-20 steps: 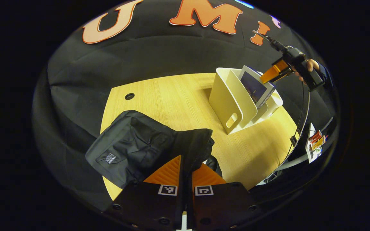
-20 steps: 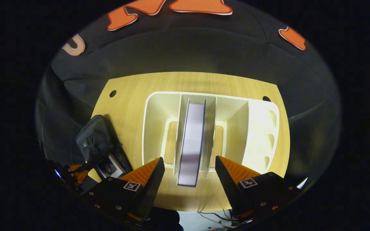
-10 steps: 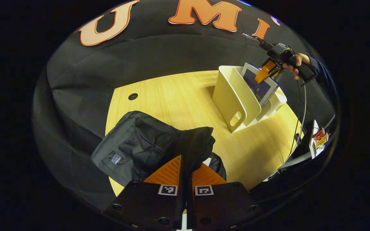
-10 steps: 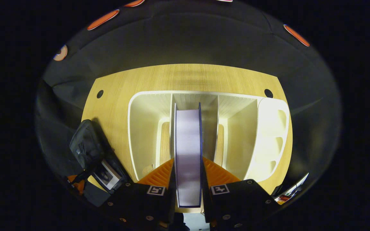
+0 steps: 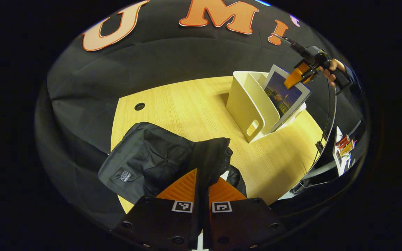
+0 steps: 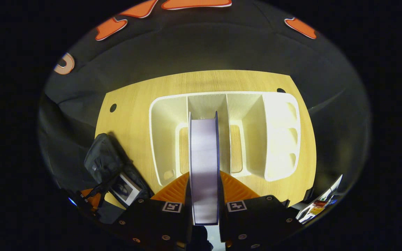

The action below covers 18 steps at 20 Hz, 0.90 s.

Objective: Open the schoolbag, grab two books from the bookshelf and put them into the schoolbag.

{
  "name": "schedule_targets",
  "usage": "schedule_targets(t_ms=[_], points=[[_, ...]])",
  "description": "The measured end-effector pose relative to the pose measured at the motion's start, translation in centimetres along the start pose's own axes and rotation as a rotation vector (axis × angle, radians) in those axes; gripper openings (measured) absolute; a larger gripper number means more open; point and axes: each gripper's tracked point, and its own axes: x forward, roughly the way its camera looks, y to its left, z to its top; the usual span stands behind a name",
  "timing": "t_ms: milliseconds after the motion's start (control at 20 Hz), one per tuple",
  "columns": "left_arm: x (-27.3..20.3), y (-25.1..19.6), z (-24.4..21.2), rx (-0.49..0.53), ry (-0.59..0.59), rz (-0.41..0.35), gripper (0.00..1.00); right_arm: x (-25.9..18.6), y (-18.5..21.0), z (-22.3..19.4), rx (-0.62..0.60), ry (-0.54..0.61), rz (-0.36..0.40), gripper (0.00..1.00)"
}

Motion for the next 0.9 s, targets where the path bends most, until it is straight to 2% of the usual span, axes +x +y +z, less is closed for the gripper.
schedule_targets(t_ms=[500, 700, 900], points=[[-0.2, -0.4, 0.8, 0.102, -0.004, -0.104, 0.06, -7.5, 0.5, -9.9, 0.169, -0.061, -0.019, 0.32], [-0.3, -0.5, 1.0, 0.144, -0.008, -0.145, 0.06, -8.9, 0.7, -14.0, 0.246, -0.061, -0.038, 0.32], [-0.6, -0.6, 1.7, 0.174, -0.009, -0.182, 0.06, -9.6, 2.3, -17.4, 0.325, -0.068, -0.017, 0.32]])
